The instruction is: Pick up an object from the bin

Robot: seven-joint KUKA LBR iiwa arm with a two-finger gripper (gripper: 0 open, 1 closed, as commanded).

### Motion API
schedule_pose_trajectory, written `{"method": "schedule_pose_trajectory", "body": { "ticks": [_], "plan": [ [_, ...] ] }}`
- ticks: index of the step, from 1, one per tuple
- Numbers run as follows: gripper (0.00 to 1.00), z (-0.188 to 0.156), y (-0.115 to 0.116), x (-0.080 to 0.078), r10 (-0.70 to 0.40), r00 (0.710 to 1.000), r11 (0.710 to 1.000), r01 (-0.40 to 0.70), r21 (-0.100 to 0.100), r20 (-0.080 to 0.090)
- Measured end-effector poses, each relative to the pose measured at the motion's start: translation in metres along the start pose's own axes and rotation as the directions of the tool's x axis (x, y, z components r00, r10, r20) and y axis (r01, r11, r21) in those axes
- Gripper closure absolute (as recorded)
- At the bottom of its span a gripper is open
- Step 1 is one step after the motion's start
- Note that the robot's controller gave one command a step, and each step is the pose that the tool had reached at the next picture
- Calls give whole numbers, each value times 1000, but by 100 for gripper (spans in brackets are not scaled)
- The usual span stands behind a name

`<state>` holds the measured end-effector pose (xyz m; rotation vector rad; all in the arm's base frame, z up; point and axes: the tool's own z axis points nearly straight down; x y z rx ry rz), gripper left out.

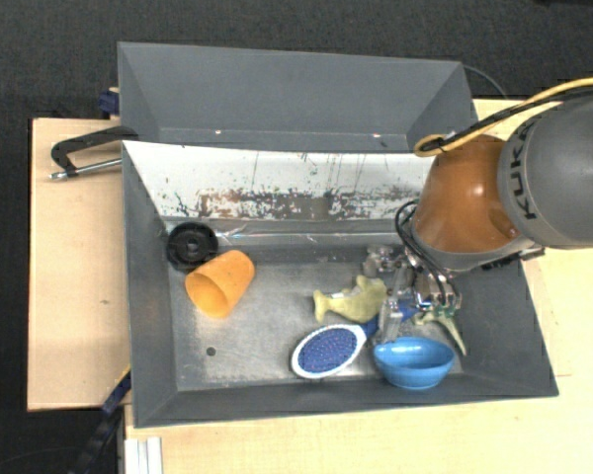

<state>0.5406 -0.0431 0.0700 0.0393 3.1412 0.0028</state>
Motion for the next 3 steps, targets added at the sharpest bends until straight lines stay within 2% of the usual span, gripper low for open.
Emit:
{"method": "schedule_pose_trajectory", "body": {
  "ticks": [1, 2, 3],
  "plan": [
    [100, -3, -1, -2, 0, 1000, 1000, 0, 1, 6],
    [100, -21, 1, 4, -93, 996, 996, 93, 2, 5],
    [100, -189, 25, 3, -140, 990, 990, 140, 3, 14]
  ]
}}
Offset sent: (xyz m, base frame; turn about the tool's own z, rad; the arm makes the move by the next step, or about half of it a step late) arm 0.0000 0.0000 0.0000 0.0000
